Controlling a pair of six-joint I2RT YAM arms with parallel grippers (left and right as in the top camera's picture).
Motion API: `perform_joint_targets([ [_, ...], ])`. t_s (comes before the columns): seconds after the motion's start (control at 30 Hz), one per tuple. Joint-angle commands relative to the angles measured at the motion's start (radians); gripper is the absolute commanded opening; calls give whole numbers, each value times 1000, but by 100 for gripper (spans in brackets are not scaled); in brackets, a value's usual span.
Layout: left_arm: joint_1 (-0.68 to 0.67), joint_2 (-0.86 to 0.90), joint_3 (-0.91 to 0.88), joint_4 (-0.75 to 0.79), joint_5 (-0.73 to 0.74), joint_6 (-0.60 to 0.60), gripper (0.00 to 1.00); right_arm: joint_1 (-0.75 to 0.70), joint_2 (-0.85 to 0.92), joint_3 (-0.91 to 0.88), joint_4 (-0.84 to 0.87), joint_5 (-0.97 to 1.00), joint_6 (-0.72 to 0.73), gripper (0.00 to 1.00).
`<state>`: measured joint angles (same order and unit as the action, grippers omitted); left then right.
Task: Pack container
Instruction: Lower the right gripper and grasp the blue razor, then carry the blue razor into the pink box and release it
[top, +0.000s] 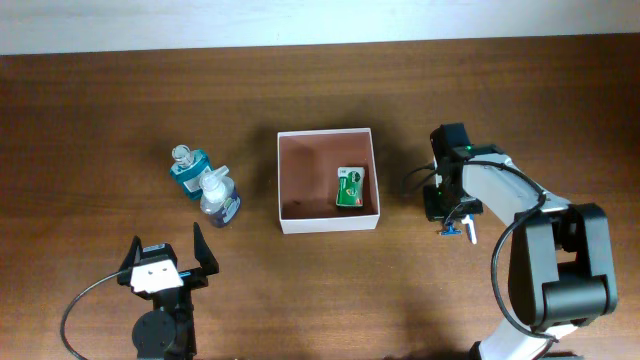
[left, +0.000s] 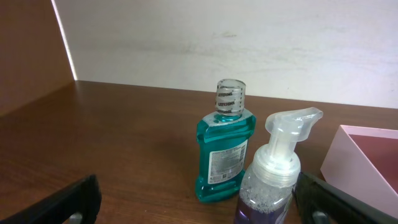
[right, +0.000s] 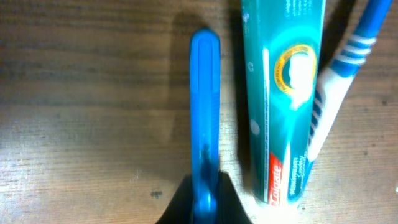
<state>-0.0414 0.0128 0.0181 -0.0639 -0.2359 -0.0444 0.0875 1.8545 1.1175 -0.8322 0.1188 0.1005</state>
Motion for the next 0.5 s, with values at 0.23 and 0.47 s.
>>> perform_joint_targets([
  [0.23,5,-6,-9,3,11,16,99,100,-12,429,-308,-104,108,4],
  [0.47,5,-6,-9,3,11,16,99,233,-12,544,-330,-149,204,4],
])
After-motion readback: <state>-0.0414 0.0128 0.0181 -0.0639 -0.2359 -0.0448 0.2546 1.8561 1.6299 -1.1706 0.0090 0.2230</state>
